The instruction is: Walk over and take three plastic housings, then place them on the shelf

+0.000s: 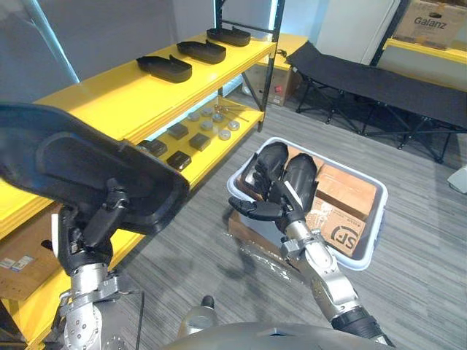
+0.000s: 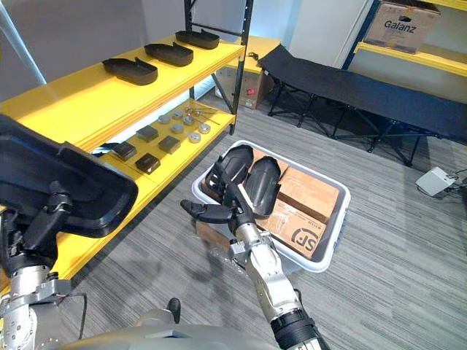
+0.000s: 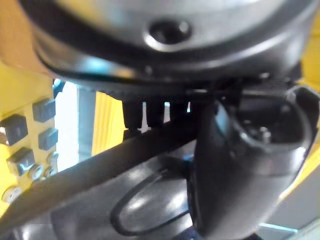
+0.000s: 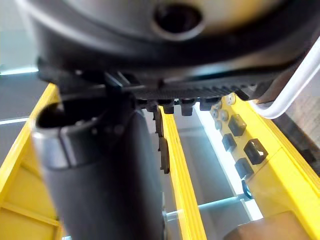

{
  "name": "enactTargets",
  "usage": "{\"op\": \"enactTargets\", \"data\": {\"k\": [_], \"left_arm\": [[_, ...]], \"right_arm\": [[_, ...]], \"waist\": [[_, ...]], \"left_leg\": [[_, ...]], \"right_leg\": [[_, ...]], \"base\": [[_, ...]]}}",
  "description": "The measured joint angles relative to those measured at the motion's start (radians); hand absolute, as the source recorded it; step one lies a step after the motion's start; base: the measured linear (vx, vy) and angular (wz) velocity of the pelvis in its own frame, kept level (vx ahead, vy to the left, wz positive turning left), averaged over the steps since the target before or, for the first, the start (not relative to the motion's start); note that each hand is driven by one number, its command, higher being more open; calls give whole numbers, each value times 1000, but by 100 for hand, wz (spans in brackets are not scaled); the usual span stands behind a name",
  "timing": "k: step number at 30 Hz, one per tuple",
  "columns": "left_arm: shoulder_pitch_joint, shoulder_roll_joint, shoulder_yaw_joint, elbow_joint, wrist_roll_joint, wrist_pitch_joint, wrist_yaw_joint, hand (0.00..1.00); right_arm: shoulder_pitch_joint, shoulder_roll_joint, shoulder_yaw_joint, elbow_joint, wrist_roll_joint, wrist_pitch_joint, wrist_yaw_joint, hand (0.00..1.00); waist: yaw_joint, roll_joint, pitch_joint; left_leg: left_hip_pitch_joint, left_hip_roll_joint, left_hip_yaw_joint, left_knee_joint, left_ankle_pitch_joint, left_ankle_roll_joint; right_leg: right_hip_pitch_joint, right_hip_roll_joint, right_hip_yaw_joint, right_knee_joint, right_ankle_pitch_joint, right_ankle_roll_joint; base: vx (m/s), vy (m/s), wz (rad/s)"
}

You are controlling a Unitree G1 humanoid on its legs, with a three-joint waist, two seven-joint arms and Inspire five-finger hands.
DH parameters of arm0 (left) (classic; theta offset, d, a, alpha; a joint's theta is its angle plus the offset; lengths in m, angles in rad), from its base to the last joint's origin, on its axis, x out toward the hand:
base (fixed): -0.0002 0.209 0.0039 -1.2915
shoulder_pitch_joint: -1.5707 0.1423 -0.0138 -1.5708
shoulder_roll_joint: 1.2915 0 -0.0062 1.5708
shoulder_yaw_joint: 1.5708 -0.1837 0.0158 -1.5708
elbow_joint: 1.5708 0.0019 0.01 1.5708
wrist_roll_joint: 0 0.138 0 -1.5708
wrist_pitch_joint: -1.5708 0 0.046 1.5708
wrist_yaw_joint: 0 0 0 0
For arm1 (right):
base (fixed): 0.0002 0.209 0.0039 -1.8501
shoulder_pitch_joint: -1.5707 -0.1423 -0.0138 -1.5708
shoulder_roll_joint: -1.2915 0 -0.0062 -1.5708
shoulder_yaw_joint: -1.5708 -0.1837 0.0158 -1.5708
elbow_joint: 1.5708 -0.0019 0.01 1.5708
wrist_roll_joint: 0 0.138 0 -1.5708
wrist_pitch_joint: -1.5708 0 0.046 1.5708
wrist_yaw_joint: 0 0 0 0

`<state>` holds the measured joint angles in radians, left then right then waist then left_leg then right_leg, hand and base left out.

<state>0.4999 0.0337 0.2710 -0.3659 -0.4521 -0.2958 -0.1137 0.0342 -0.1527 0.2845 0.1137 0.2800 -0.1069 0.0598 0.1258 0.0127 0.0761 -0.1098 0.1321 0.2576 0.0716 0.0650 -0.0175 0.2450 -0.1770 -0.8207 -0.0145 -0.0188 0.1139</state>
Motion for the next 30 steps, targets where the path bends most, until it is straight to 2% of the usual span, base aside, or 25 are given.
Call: {"op": "enactTargets", "data": {"k": [1,2,4,6,7,8,9,11,13,15,18,21,25,27,29,30], "left_arm": [[-26,4,-18,1,-6,0,-46,0],[-38,4,-28,1,-6,0,-63,0],[-70,11,-37,0,-6,-5,-89,0],[-72,20,-37,0,-16,-5,-98,0],[-73,23,-39,0,-21,-5,-107,0],[-83,32,-46,0,-28,-5,-128,0],[-111,56,-67,7,-28,-2,-144,0],[-149,90,-111,25,-37,-1,-176,0],[-170,96,-162,60,-54,-1,-196,0],[-177,96,-199,91,-54,-1,-191,0],[-176,95,-221,125,-52,-1,-163,0],[-174,93,-220,128,-53,-1,-134,0],[-143,91,-216,127,-57,-6,-125,0],[-132,89,-216,127,-57,-6,-127,0],[-132,80,-205,127,-56,-6,-135,0],[-132,71,-184,124,-55,-6,-143,0]], "right_arm": [[4,-17,-19,0,-5,0,-1,100],[4,-28,-28,0,-11,0,-1,100],[-1,-49,-46,0,-56,-1,3,100],[6,-45,-44,0,-57,-1,29,100],[10,-44,-45,0,-56,-1,41,100],[25,-37,-53,-9,-56,-5,54,100],[57,-25,-75,-34,-56,-10,60,100],[115,-8,-112,-59,-51,-17,62,100],[160,-2,-143,-59,-17,-22,72,100],[189,-5,-165,-59,15,-45,119,100],[188,-23,-166,-61,20,-83,200,100],[176,-53,-164,-87,21,-101,236,100],[175,-56,-160,-87,22,-120,259,100],[175,-56,-162,-87,45,-123,258,100],[172,-45,-167,-87,54,-123,238,100],[163,-39,-171,-87,58,-123,225,100]], "waist": [[-19,7,7],[-18,16,14],[5,54,39],[1,64,50],[-2,62,52],[-15,52,59],[-33,36,72],[-63,12,80],[-78,4,77],[-74,7,78],[-74,0,85],[-63,14,97],[-55,18,99],[-55,17,100],[-52,9,100],[-46,1,100]], "left_leg": [[-3,23,85,9,26,17],[-3,21,88,5,37,20],[3,1,92,-28,49,19],[19,-16,93,-50,55,25],[22,-21,90,-51,55,26],[15,-32,69,-49,53,28],[5,-52,22,-42,57,34],[-8,-85,-43,-49,71,48],[-6,-114,-88,-86,100,51],[-26,-124,-104,-83,120,49],[-44,-120,-131,-57,125,46],[-40,-116,-134,-56,127,40],[-44,-109,-125,-26,99,36],[-60,-108,-121,-1,85,38],[-66,-114,-102,20,73,45],[-79,-125,-99,49,57,59]], "right_leg": [[7,-9,-38,23,-6,9],[5,-18,-47,40,-13,13],[-18,-49,-39,85,-29,11],[-19,-71,-32,116,-47,23],[-22,-79,-25,135,-61,23],[-42,-89,32,190,-106,22],[-71,-83,127,252,-166,12],[-110,-61,264,319,-242,-11],[-128,-45,328,354,-282,-19],[-140,-46,314,368,-283,-13],[-134,-37,310,370,-289,-23],[-134,-32,313,379,-299,-30],[-131,-33,316,392,-313,-35],[-125,-43,301,391,-318,-27],[-109,-56,272,376,-322,-17],[-102,-69,264,375,-327,-9]], "base": [[-16,50,124],[-14,90,72],[-31,129,9],[-28,106,3],[-37,100,25],[-62,51,69],[-77,28,93],[-62,-48,114],[-2,-91,86],[45,-57,38],[21,-49,26],[-49,-22,3],[-58,-3,-2],[-8,33,16],[36,53,35],[63,49,24]]}}
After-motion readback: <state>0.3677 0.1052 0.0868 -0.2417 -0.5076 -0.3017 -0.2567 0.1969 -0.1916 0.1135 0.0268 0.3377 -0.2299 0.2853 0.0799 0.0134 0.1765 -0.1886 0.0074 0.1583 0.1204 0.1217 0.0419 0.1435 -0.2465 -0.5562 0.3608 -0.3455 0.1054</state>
